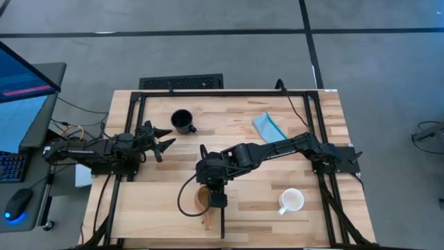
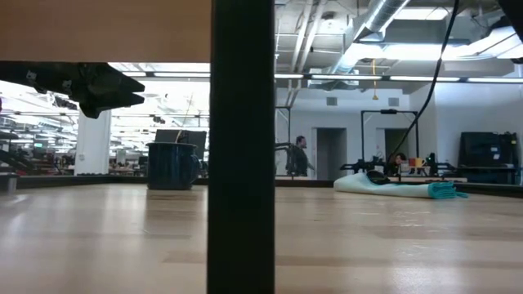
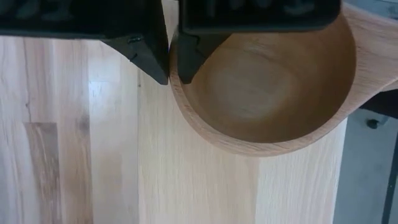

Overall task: Stack small to large cups/mugs on shelf
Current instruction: Put the brown mug on the shelf

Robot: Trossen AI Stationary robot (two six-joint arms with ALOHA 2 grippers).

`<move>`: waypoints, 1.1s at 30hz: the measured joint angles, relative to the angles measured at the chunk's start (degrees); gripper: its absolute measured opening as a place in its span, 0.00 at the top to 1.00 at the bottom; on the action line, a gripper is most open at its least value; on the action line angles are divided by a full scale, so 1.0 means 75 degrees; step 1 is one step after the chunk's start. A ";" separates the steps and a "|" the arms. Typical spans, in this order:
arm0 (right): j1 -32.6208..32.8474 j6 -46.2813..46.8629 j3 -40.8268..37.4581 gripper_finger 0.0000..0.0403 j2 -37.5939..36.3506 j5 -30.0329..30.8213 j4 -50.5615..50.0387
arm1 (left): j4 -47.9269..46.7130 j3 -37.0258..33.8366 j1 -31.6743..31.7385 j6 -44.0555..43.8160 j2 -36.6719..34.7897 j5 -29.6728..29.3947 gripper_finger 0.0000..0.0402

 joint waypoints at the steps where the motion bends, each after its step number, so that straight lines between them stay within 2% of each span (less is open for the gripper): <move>1: -0.0003 0.0004 0.0000 0.89 0.0000 0.0000 0.0008 | 0.0000 0.0000 -0.0003 0.0000 0.0000 0.0011 0.48; 7: -0.0003 0.0015 0.0000 0.83 0.0000 0.0002 0.0179 | -0.0020 0.0006 -0.0002 -0.0003 0.0000 0.0264 0.48; 14: -0.0003 0.0193 0.0000 0.85 0.0003 0.0026 0.0225 | -0.0028 0.0006 -0.0001 -0.0007 0.0000 0.0622 0.48; 33: 0.0020 0.0397 0.0000 0.85 0.0003 0.0051 0.0178 | -0.0020 0.0006 -0.0003 -0.0015 0.0000 0.0632 0.48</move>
